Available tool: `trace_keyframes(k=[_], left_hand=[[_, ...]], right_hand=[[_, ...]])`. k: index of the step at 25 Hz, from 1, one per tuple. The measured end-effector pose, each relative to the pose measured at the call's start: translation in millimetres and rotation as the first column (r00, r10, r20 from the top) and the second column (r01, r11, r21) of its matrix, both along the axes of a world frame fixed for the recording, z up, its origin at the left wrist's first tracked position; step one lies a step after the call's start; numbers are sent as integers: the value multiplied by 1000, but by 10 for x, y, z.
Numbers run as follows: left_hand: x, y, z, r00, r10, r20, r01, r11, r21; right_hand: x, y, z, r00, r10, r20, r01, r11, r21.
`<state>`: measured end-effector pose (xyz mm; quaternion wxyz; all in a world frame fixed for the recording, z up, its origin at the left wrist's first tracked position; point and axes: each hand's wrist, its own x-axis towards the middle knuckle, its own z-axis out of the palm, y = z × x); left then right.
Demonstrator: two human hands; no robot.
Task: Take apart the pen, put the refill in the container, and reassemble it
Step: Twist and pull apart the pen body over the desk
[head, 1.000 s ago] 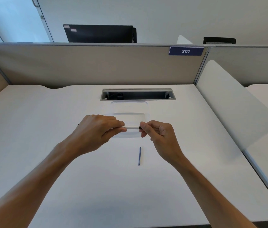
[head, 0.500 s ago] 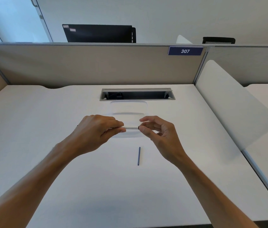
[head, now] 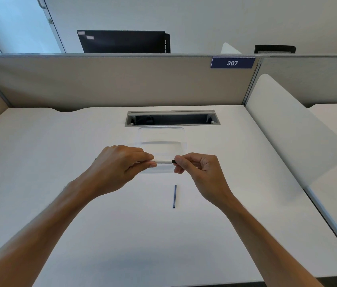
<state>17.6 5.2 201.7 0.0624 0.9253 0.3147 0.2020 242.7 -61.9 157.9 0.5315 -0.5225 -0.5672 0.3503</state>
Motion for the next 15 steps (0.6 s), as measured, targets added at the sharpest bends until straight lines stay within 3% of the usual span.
trace_keyframes(k=[7, 15], left_hand=[[28, -6, 4, 1000, -5, 6, 5, 1000, 4], [143, -167, 56, 996, -84, -5, 84, 996, 9]], right_hand=[[56, -18, 18, 999, 35, 11, -34, 999, -21], [-108, 20, 1, 994, -70, 84, 77, 993, -84]])
